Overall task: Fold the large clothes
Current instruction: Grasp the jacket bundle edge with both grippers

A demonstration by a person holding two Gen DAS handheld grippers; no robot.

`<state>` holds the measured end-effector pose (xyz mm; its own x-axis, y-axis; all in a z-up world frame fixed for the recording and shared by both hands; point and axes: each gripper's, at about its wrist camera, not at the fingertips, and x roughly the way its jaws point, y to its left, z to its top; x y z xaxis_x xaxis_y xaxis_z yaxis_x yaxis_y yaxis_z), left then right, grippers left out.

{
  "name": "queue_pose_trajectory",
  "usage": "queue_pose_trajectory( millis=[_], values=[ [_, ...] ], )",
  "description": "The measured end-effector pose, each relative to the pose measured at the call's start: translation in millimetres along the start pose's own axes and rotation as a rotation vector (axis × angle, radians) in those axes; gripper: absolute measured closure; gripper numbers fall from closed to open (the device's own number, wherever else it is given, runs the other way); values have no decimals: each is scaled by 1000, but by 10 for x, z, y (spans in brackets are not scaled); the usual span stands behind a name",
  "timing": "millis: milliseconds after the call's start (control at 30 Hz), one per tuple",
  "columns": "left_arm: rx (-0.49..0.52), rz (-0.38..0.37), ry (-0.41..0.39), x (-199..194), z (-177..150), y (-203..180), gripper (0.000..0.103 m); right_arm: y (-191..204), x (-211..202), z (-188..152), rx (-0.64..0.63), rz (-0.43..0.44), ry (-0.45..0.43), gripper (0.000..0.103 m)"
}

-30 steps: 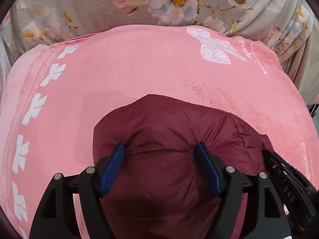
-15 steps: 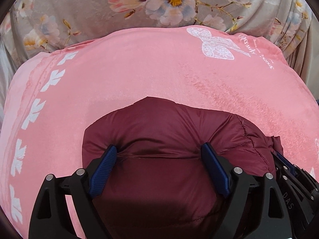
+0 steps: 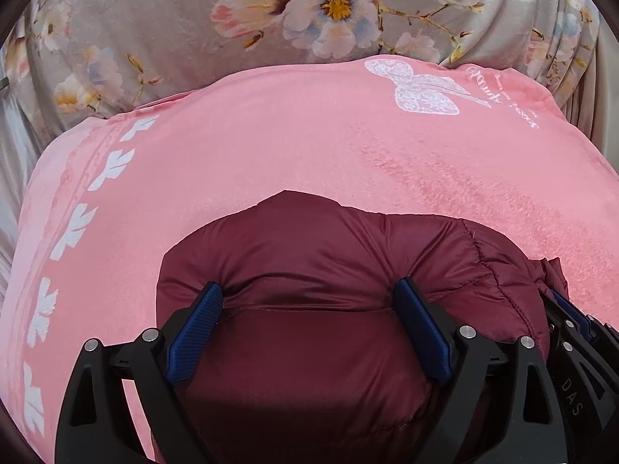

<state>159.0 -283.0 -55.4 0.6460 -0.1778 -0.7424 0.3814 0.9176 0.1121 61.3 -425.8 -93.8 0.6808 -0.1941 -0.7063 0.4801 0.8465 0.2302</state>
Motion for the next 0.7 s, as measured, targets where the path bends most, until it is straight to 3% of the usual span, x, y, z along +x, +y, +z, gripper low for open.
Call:
queue_pose_trajectory(
  millis=[700],
  values=[
    [-6, 24, -21, 22, -21, -15, 12, -113, 4, -35, 60, 73, -22, 87]
  ],
)
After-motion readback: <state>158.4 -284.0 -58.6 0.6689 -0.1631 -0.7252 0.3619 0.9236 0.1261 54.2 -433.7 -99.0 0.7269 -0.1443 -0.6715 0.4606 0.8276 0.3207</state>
